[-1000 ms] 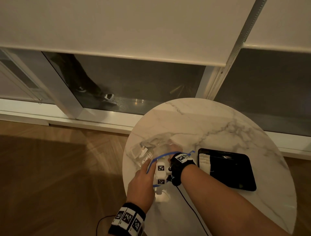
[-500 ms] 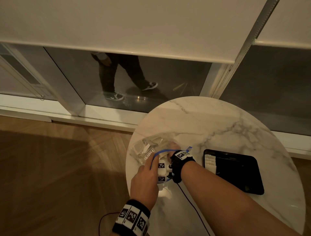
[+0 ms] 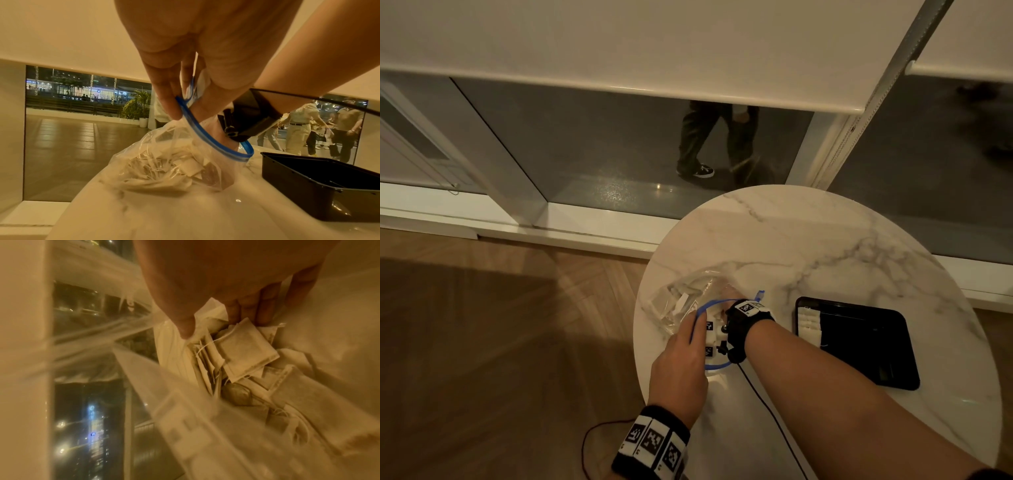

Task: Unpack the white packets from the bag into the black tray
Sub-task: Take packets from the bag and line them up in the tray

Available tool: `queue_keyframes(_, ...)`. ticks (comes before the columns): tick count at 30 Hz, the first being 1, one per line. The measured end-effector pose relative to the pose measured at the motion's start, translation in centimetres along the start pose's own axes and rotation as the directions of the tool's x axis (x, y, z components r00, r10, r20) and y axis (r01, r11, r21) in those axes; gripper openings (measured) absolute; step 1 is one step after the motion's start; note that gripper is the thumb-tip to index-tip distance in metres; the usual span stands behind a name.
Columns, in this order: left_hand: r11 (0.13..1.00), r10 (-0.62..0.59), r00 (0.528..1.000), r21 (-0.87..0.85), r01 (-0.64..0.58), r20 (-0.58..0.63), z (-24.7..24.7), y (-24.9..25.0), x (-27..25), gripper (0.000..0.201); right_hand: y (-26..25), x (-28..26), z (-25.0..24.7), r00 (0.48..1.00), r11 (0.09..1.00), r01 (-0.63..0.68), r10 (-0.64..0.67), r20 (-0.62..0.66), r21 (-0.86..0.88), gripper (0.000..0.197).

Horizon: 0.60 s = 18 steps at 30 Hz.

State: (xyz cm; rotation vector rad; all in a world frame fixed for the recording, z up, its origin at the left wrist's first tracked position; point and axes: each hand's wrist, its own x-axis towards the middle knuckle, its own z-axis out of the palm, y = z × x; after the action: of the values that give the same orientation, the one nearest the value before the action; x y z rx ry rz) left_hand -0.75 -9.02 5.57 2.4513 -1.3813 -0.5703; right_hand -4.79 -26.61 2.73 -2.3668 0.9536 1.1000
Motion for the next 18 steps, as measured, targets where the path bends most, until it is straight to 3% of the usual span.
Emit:
queue_keyframes(16,1.000,0.006,1.000,-0.017,-0.006,-0.021,1.4,-1.2,0.1,0.083,-0.4,1.5,1.2,1.000,0.977,-0.023,0.019,0.018,0.214,0.069)
queue_keyframes(17,1.000,0.008,1.000,-0.017,-0.008,-0.019,1.5,-1.3,0.1,0.083,-0.7,1.5,1.2,0.998,0.961,0.030,-0.042,0.036,0.276,0.065)
queue_keyframes(18,1.000,0.009,1.000,-0.013,-0.009,-0.016,1.6,-1.4,0.1,0.083,-1.0,1.9,1.6,0.996,0.938,0.081,-0.068,-0.049,0.336,0.057)
